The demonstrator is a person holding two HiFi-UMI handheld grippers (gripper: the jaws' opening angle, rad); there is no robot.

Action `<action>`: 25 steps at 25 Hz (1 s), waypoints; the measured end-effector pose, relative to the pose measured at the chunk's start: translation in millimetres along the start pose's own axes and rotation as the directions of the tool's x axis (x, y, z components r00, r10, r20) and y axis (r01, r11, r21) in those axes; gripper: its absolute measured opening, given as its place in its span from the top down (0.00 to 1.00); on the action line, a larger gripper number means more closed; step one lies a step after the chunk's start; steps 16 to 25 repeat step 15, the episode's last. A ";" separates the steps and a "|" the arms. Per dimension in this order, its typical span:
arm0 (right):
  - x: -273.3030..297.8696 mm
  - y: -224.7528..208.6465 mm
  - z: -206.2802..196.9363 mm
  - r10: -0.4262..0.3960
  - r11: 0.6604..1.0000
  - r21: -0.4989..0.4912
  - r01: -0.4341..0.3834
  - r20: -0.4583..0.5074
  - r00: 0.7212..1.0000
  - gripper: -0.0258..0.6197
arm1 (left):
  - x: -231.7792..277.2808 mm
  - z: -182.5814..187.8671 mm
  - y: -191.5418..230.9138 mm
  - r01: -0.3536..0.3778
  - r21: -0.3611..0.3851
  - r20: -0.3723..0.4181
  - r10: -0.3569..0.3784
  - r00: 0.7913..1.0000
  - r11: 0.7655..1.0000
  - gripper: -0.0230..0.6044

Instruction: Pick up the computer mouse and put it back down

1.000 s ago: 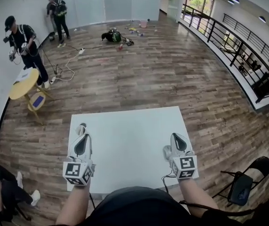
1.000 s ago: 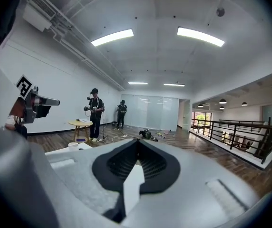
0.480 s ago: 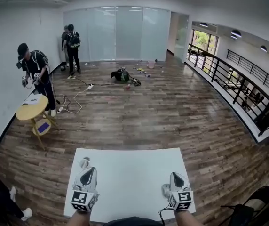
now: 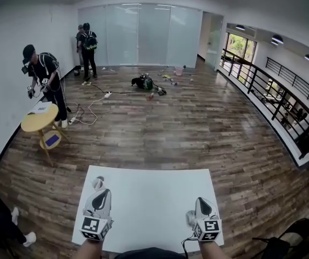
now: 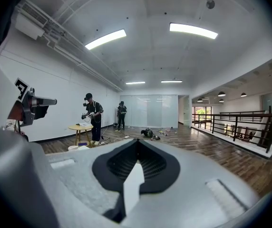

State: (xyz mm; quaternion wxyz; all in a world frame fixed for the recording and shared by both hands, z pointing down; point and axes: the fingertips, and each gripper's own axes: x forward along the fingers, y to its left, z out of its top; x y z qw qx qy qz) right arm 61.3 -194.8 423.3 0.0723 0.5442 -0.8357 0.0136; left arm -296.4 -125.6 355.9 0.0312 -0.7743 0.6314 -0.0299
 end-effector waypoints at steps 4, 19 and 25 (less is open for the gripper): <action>3.7 3.0 -1.8 0.010 1.000 -0.005 -0.010 -0.008 1.000 0.96 | -1.5 0.4 4.1 -0.007 -0.002 0.008 0.007 1.000 1.000 0.99; 14.3 7.7 -4.0 0.039 0.999 -0.023 -0.039 -0.022 0.999 0.96 | -3.6 -5.7 14.7 -0.037 -0.014 0.003 0.037 0.999 0.999 0.99; 14.3 7.7 -4.0 0.039 0.999 -0.023 -0.039 -0.022 0.999 0.96 | -3.6 -5.7 14.7 -0.037 -0.014 0.003 0.037 0.999 0.999 0.99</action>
